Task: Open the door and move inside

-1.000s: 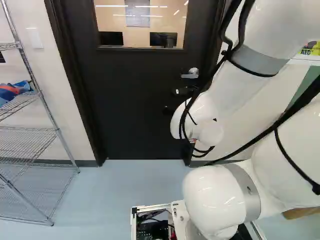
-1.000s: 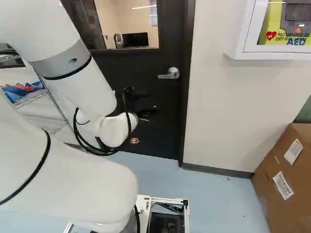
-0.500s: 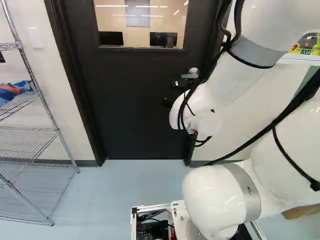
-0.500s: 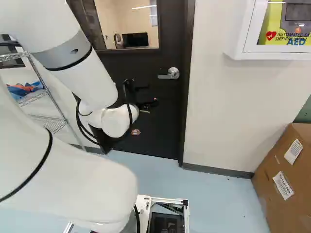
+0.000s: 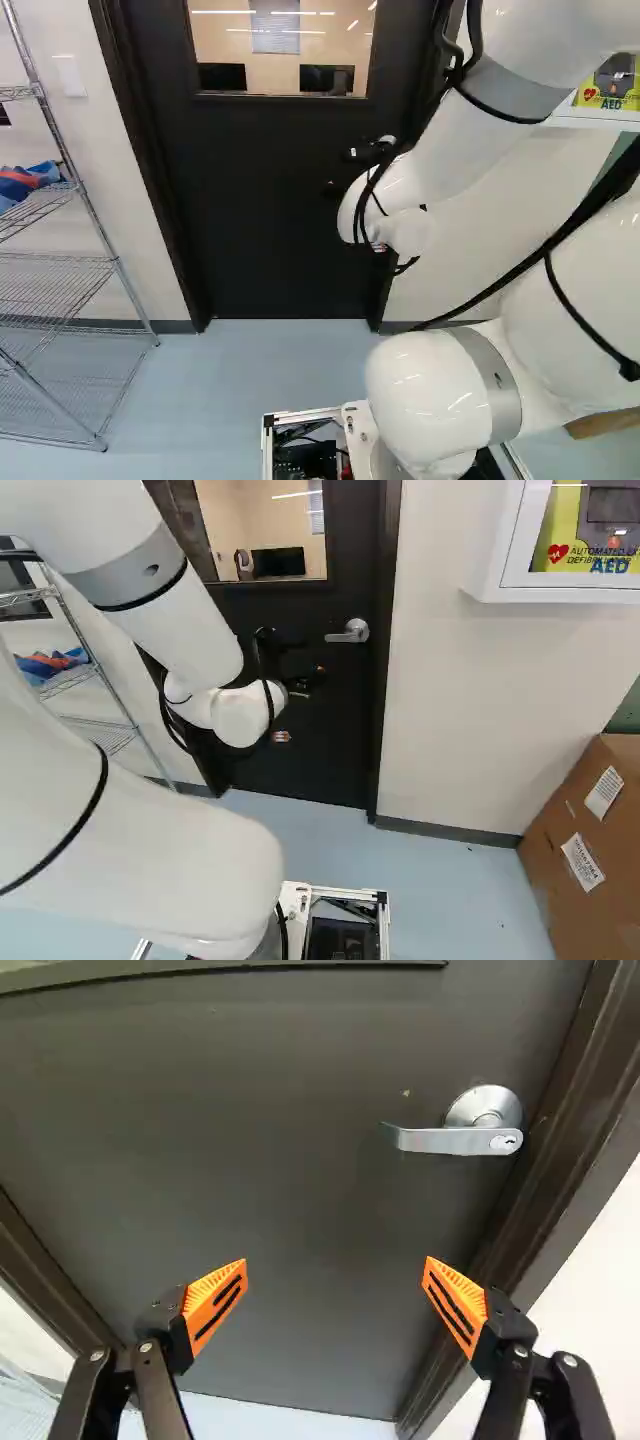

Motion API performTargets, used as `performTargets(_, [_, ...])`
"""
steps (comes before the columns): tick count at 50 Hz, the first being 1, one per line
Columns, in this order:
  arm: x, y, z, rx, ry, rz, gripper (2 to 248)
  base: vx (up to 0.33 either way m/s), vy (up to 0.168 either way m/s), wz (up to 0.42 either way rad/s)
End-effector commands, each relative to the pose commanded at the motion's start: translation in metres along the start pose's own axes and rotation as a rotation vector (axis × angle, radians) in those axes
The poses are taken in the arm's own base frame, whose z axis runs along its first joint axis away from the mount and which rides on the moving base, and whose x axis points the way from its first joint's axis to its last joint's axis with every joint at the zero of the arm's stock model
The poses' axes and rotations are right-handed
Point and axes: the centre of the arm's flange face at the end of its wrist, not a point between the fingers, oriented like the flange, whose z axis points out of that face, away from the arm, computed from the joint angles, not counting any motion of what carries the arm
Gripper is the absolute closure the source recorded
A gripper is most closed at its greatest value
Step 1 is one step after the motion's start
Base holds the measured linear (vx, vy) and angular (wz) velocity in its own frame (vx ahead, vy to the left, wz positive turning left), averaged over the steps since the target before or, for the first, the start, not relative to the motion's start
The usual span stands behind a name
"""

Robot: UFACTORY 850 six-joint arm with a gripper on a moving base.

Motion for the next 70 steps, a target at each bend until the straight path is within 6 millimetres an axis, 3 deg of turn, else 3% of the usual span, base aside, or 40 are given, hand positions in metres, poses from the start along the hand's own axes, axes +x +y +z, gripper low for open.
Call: performTargets(70, [0.078,0.014,0.025,-0.037,0.161,0.004,3,0.000,0.000,0.000])
